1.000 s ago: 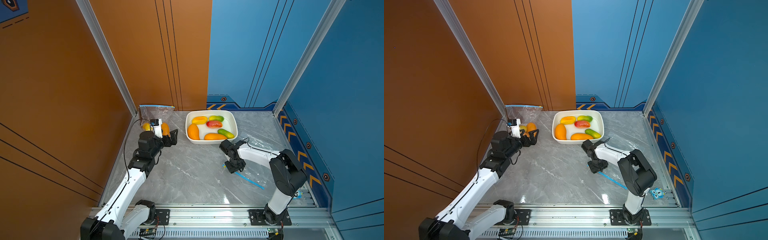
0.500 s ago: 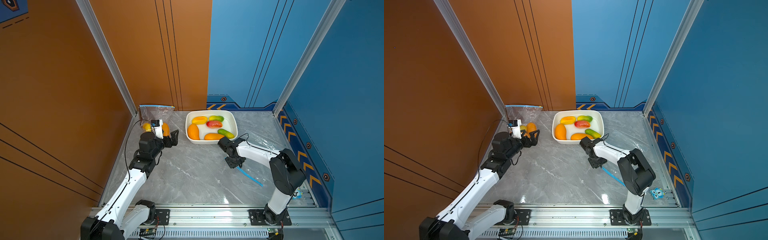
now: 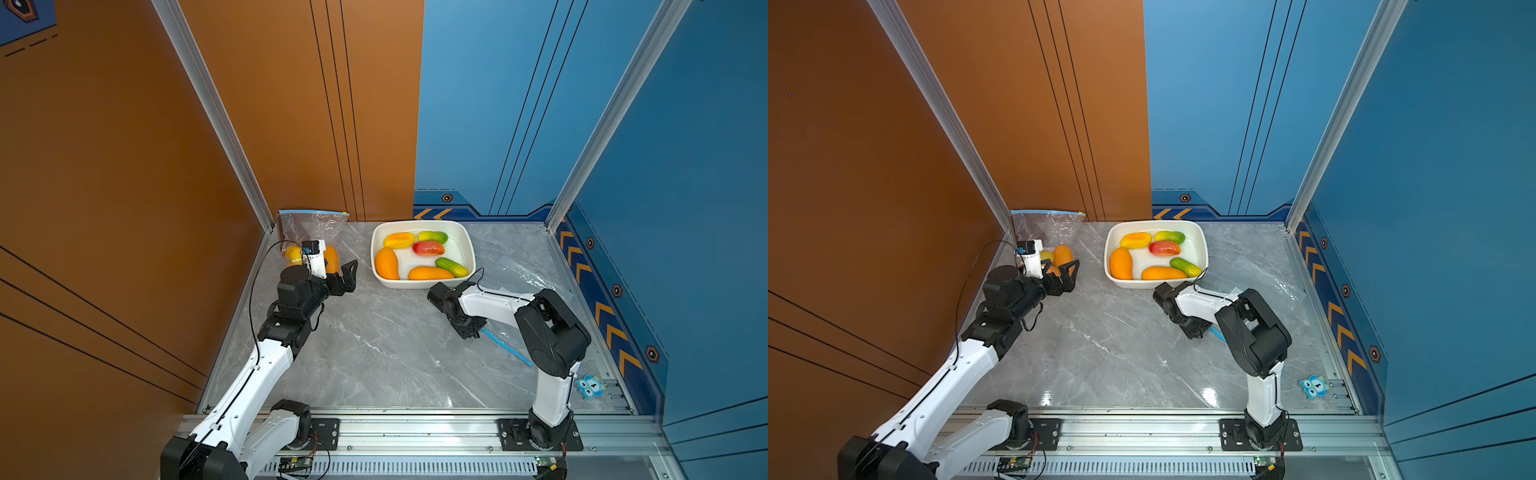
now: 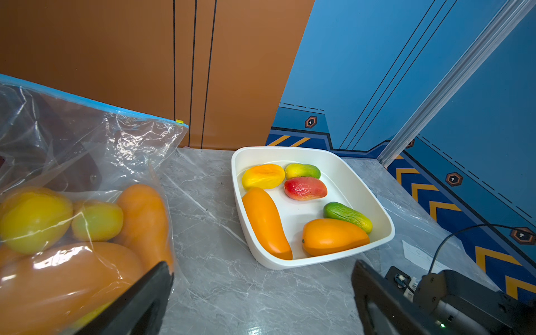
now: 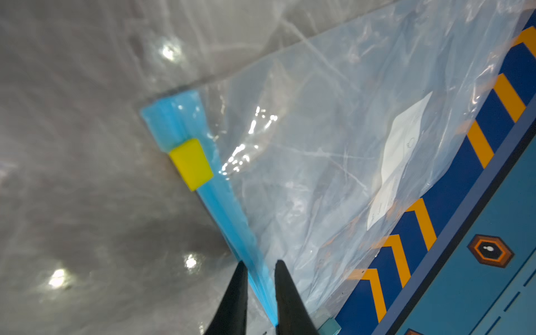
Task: Place the mango in a zip-top bag and seal the zipper
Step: Pick up the zipper food storage bag at the center of the board.
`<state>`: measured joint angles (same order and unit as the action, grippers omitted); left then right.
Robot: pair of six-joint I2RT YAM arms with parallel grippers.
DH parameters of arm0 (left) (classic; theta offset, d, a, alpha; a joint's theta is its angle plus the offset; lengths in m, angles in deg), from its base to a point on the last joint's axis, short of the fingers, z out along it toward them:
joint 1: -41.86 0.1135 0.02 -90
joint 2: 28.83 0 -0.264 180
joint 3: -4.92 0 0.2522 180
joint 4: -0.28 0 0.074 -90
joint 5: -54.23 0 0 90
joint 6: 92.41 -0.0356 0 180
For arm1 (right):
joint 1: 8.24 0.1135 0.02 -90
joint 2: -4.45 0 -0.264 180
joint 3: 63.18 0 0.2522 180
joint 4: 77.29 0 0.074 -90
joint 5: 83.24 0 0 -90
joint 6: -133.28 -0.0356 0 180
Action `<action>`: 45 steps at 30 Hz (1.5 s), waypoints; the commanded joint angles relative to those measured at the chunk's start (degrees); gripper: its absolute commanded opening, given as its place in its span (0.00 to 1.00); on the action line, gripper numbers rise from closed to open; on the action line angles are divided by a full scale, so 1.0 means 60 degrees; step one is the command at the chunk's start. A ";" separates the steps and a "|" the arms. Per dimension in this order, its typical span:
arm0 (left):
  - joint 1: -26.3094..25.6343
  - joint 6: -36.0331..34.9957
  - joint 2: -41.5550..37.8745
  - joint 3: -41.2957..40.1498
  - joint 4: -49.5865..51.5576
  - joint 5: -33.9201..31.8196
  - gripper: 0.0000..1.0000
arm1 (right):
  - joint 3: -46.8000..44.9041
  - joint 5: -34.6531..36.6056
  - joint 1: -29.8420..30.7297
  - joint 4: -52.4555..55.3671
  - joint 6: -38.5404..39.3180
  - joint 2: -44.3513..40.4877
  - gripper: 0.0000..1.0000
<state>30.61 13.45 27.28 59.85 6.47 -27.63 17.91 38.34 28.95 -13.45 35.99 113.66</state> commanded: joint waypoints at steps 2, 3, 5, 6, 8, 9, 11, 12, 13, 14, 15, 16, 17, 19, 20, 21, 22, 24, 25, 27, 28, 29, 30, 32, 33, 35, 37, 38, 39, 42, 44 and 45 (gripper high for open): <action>-0.0071 -0.0240 -0.0297 -0.0185 -0.0223 -0.0031 0.98 | -0.0152 0.0449 -0.0085 -0.0349 0.0028 0.0093 0.13; -0.0072 -0.0252 -0.0347 -0.0210 -0.0226 -0.0051 0.98 | -0.0175 0.0451 -0.0104 -0.0403 0.0036 0.0073 0.10; -0.0087 -0.0259 -0.0427 -0.0265 -0.0231 -0.0044 0.98 | -0.0200 0.0436 -0.0140 -0.0501 0.0036 -0.0040 0.06; -0.0088 -0.0255 -0.0476 -0.0280 -0.0231 -0.0020 0.98 | -0.0220 0.0437 -0.0148 -0.0521 0.0030 -0.0130 0.05; -0.0089 -0.0230 -0.0525 -0.0289 -0.0222 0.0080 0.98 | -0.0179 0.0414 -0.0223 -0.0537 -0.0065 -0.0326 0.00; -0.0089 -0.0205 -0.0548 -0.0297 -0.0225 0.0213 0.98 | -0.0135 0.0292 -0.0238 -0.0529 -0.0143 -0.0527 0.00; -0.0111 -0.0115 -0.0499 -0.0265 -0.0226 0.0619 0.98 | -0.0065 -0.0068 -0.0252 -0.0526 -0.0281 -0.1092 0.00; -0.0130 -0.0063 -0.0462 -0.0265 -0.0220 0.0855 0.98 | -0.0031 -0.0208 -0.0251 -0.0523 -0.0363 -0.1426 0.00; -0.0181 -0.0023 -0.0433 -0.0269 -0.0223 0.1007 0.98 | -0.0002 -0.0385 -0.0280 -0.0515 -0.0365 -0.1761 0.00; -0.0240 -0.0010 -0.0405 -0.0284 -0.0228 0.1088 0.98 | 0.0032 -0.0455 -0.0312 -0.0489 -0.0414 -0.2029 0.00; -0.0330 0.0043 -0.0368 -0.0283 -0.0258 0.1158 0.98 | 0.0064 -0.0636 -0.0359 -0.0453 -0.0505 -0.2363 0.00; -0.0426 0.0126 -0.0348 -0.0297 -0.0327 0.1323 0.98 | 0.0112 -0.1093 -0.0395 -0.0403 -0.0573 -0.2699 0.00; -0.0513 0.0235 -0.0318 -0.0308 -0.0453 0.1540 0.98 | 0.0180 -0.1394 -0.0423 -0.0373 -0.0678 -0.2992 0.00; -0.0818 0.0572 -0.0189 -0.0327 -0.0904 0.2253 0.98 | 0.0384 -0.2049 -0.0441 -0.0242 -0.0948 -0.3625 0.00; -0.1079 0.0696 -0.0070 -0.0373 -0.1245 0.2608 0.98 | 0.0505 -0.2495 -0.0443 -0.0222 -0.1103 -0.3983 0.00; -0.1367 0.0739 0.0092 -0.0379 -0.1510 0.2897 0.98 | 0.0632 -0.2972 -0.0468 -0.0253 -0.1266 -0.4316 0.00; -0.1689 0.0723 0.0245 -0.0338 -0.1631 0.3031 0.98 | 0.0698 -0.3510 -0.0485 -0.0377 -0.1345 -0.4609 0.00; -0.2454 0.0585 0.0697 -0.0187 -0.1740 0.3102 0.98 | 0.0761 -0.4539 -0.0494 -0.0853 -0.1645 -0.5201 0.00; -0.2777 0.0544 0.0923 -0.0120 -0.1843 0.3105 0.98 | 0.0760 -0.4996 -0.0532 -0.1077 -0.1710 -0.5393 0.00; -0.3418 0.0464 0.1502 0.0093 -0.2047 0.3025 0.98 | 0.0800 -0.5540 -0.0614 -0.1353 -0.1877 -0.5669 0.00; -0.3633 0.0512 0.1812 0.0252 -0.2091 0.2938 0.98 | 0.0819 -0.5721 -0.0667 -0.1428 -0.1912 -0.5740 0.00; -0.3850 0.0562 0.2160 0.0499 -0.2120 0.2996 0.98 | 0.0798 -0.5939 -0.0713 -0.1548 -0.1956 -0.5793 0.00; -0.4051 0.0579 0.2502 0.0726 -0.2160 0.3071 0.98 | 0.0776 -0.6165 -0.0776 -0.1673 -0.2024 -0.5821 0.00; -0.4472 0.0434 0.3116 0.1194 -0.2180 0.3001 0.98 | 0.0703 -0.6578 -0.0852 -0.1965 -0.2150 -0.5857 0.00; -0.4661 0.0309 0.3437 0.1419 -0.2181 0.2979 0.98 | 0.0701 -0.6701 -0.0882 -0.2051 -0.2196 -0.5833 0.00; -0.4908 0.0034 0.3816 0.1712 -0.2183 0.2766 0.98 | 0.0716 -0.6808 -0.0915 -0.2122 -0.2213 -0.5818 0.00; -0.4945 -0.0075 0.4234 0.2017 -0.2194 0.2674 0.98 | 0.0682 -0.6906 -0.0991 -0.2216 -0.2244 -0.5870 0.00; -0.4950 -0.0171 0.4455 0.2169 -0.2179 0.2873 0.98 | 0.0653 -0.6909 -0.1033 -0.2224 -0.2228 -0.5884 0.00; -0.4965 -0.0318 0.4652 0.2284 -0.2172 0.3032 0.98 | 0.0644 -0.6894 -0.1116 -0.2224 -0.2242 -0.5919 0.00; -0.4930 -0.0504 0.5060 0.2352 -0.2180 0.2993 0.99 | 0.0587 -0.7236 -0.1305 -0.2283 -0.2257 -0.5926 0.00; -0.4935 -0.0535 0.5343 0.2484 -0.2171 0.3034 1.00 | 0.0581 -0.7406 -0.1334 -0.2351 -0.2258 -0.5950 0.00; -0.4926 -0.0523 0.5524 0.2601 -0.2166 0.3119 0.97 | 0.0581 -0.7501 -0.1349 -0.2385 -0.2257 -0.5954 0.00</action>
<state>0.91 12.22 58.30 73.34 -6.03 -10.97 21.89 -3.69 21.21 -25.95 23.45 78.71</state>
